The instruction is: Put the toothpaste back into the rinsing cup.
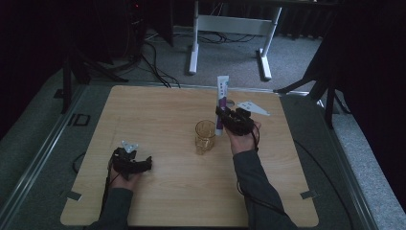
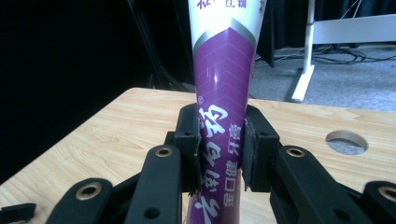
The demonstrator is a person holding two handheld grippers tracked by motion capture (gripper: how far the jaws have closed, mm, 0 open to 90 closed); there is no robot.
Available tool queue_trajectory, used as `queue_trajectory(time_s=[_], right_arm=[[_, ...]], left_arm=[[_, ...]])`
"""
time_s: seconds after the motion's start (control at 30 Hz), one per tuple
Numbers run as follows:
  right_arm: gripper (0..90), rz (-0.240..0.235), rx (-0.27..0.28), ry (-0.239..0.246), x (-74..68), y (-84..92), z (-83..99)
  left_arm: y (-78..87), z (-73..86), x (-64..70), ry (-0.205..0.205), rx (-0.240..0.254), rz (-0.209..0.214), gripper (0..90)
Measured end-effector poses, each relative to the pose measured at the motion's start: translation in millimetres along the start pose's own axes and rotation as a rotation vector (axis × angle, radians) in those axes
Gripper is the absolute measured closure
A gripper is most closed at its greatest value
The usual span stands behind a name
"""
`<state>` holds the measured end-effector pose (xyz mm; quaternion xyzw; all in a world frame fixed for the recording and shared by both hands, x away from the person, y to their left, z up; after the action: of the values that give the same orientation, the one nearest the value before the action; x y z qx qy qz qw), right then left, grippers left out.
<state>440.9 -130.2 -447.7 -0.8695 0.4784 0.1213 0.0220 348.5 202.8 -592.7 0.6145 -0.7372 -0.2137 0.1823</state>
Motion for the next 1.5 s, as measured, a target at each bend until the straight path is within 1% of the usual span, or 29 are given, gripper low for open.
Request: queue_trajectory(time_s=[0.33, 0.7, 1.5], right_arm=[[71.2, -0.006, 0.006, -0.024, -2.9, -5.3, -0.1], [71.2, -0.005, 0.006, -0.039, -4.0, -9.7, 2.2], [71.0, -0.002, 0.018, -0.046, -8.0, -18.7, 7.2]], left_arm=[[0.0, 0.0, 0.0, 0.0, 0.0, 0.0, 9.1], [-0.3, -0.2, 0.6, -0.002, 0.0, 0.003, 9.1], [-0.4, -0.2, 0.8, 0.0, 0.001, 0.002, 9.1]])
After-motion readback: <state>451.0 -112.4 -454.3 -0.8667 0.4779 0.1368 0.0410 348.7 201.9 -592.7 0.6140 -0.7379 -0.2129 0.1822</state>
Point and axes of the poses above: each handheld gripper's, and its own axes: y roughly backward along the jaws, z roughly out of its underside, x roughly to its right, the point moved 4 cm from there along -y, roughly forward along the jaws, and after that the axes turned 13 degrees about x, right-handed, at the moved point
